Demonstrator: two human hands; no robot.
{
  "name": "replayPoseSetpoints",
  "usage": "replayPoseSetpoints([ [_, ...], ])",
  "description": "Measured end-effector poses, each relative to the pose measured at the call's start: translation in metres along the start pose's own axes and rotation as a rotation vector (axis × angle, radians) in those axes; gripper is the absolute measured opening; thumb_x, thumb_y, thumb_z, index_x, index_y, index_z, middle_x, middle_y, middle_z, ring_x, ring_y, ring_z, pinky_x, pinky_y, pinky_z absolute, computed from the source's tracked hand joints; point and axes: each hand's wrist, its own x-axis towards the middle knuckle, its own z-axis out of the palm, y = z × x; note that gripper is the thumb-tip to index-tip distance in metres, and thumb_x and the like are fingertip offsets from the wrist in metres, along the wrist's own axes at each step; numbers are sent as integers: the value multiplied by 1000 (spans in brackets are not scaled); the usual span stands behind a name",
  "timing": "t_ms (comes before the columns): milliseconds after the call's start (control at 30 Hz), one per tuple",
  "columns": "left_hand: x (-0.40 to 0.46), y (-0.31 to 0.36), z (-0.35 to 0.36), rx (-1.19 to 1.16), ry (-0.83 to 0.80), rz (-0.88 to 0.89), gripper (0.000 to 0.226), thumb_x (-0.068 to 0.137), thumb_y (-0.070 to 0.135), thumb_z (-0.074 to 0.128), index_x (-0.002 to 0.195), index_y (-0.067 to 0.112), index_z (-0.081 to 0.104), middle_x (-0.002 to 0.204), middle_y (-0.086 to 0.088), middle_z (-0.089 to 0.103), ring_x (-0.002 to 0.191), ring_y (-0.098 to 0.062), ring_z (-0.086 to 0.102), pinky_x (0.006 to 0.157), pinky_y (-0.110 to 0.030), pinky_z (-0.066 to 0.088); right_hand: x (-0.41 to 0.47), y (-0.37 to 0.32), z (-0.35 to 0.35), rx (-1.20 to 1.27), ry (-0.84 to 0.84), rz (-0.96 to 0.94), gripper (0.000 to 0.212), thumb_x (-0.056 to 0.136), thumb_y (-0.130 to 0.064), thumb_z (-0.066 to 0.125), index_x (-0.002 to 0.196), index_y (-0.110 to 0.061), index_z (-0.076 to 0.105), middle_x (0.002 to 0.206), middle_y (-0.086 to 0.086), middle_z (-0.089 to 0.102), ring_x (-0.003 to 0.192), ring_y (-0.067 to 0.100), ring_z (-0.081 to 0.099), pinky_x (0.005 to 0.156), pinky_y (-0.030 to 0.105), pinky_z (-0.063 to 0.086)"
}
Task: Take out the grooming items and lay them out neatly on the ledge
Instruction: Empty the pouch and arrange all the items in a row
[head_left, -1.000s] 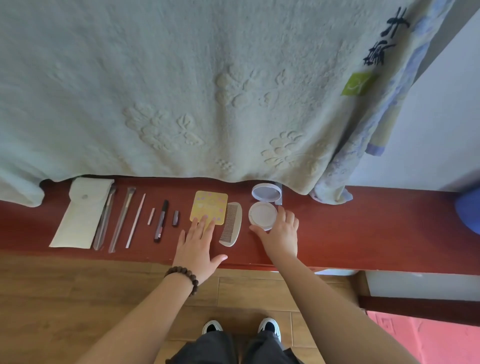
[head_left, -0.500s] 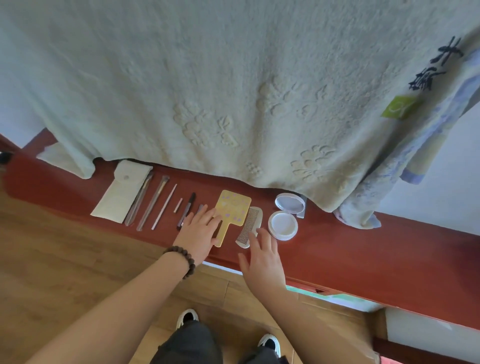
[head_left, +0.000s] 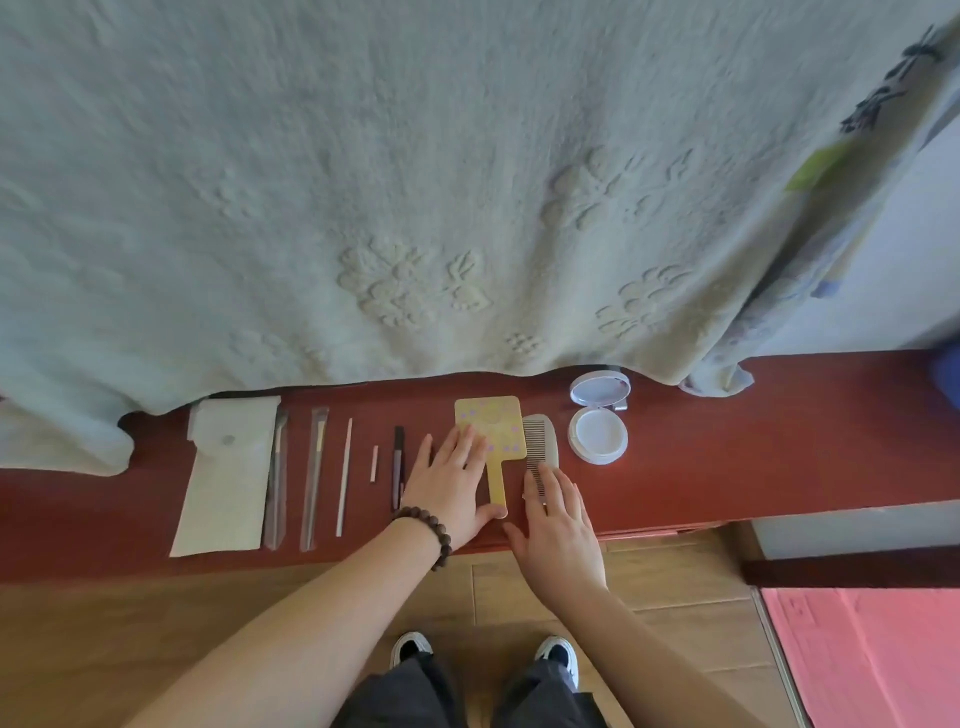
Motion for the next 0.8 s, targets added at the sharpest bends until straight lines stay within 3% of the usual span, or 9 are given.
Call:
replayPoseSetpoints([
  [67, 4, 1, 0, -4, -1, 1, 91, 85, 70, 38, 151, 19, 4, 160, -4, -3, 147, -20, -3, 119, -48, 4, 1, 1, -1, 40, -20, 11, 71, 93, -49, 46, 148, -8, 28, 156, 9, 25, 146, 26, 16, 115, 36, 8],
  [200, 10, 0, -2, -24, 0, 16, 91, 84, 69, 41, 151, 19, 6, 160, -4, -2, 147, -20, -2, 119, -49, 4, 4, 2, -7, 66, -54, 27, 71, 96, -52, 36, 150, -10, 18, 160, 6, 12, 148, 21, 1, 116, 33, 0],
  [267, 4, -4, -6, -50, 41, 26, 88, 86, 66, 42, 151, 19, 8, 160, -4, 1, 147, -21, -1, 119, -48, 4, 4, -1, -9, 89, -57, 45, 69, 96, -50, 38, 150, -11, 19, 160, 7, 10, 148, 22, 0, 119, 35, 2],
  [400, -32, -35, -3, -176, 230, -76, 65, 93, 45, 46, 148, 16, 24, 158, -6, 16, 147, -21, 9, 120, -44, 9, 5, -27, -14, 171, 73, 8, 60, 95, -40, 48, 145, -11, 34, 158, 6, 20, 147, 24, 10, 117, 44, 23],
  [500, -58, -69, 8, -212, 290, -178, 54, 94, 33, 50, 143, 14, 37, 154, -7, 28, 145, -21, 19, 118, -40, 13, 11, -58, -12, 188, -14, -134, 56, 98, -38, 39, 149, -19, 25, 160, -1, 7, 148, 19, -1, 119, 38, 12],
  [667, -79, -95, 19, -102, 204, -222, 64, 91, 47, 47, 148, 23, 27, 157, -4, 22, 145, -26, 16, 117, -50, 14, 22, -92, 2, 159, -109, -265, 57, 101, -37, 33, 151, -22, 12, 160, -2, -4, 147, 18, -12, 121, 39, 1],
  [800, -85, -99, 26, -29, 142, -305, 68, 89, 59, 18, 148, 26, 23, 158, -2, 18, 146, -28, 13, 114, -56, 17, 27, -107, 11, 70, -166, -298, 58, 99, -43, 19, 151, -25, 2, 160, -1, -10, 145, 20, -17, 120, 39, -4],
])
